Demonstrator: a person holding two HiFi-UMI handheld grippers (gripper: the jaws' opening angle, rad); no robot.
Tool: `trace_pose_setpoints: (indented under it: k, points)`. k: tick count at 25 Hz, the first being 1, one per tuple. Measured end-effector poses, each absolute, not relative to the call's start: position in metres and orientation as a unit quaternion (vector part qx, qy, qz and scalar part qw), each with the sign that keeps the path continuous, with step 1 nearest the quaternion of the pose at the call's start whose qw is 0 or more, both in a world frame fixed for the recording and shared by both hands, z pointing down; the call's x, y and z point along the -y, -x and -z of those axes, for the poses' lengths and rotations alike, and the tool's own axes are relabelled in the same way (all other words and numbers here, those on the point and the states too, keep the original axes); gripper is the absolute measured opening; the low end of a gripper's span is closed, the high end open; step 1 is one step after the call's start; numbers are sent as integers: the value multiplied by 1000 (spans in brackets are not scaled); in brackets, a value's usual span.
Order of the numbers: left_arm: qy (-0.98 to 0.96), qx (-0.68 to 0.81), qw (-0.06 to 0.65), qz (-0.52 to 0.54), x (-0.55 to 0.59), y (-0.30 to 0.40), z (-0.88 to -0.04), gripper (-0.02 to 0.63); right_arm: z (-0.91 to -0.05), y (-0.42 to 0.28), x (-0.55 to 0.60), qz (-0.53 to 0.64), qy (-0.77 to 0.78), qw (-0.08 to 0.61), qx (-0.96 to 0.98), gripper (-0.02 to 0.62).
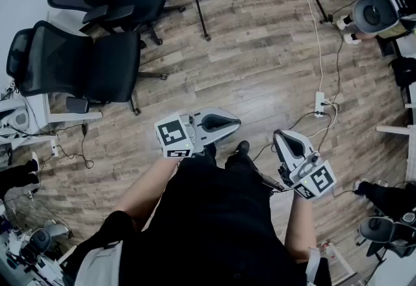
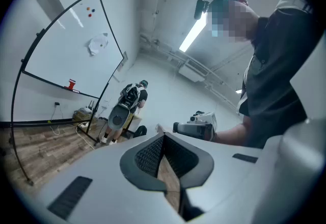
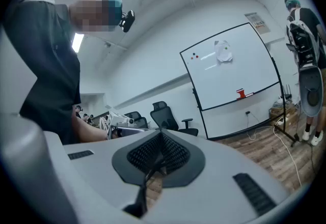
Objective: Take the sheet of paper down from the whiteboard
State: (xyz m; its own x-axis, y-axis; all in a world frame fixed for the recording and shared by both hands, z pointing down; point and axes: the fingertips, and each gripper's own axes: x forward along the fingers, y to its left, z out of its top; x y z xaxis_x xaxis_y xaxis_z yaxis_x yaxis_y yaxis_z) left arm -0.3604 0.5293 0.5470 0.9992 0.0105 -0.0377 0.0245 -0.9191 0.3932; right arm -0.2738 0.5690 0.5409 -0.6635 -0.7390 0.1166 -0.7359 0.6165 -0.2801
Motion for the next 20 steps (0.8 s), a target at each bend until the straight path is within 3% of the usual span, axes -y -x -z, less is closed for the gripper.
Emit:
trace_pose_setpoints:
  k: [16, 20]
  points:
    - [-982, -65, 176, 0, -559, 313, -533, 12, -559, 254, -591, 134, 420, -52, -896, 18]
    - [-986, -46, 162, -14, -553, 289, -530, 12, -542, 225, -595, 101, 446, -30, -889, 18]
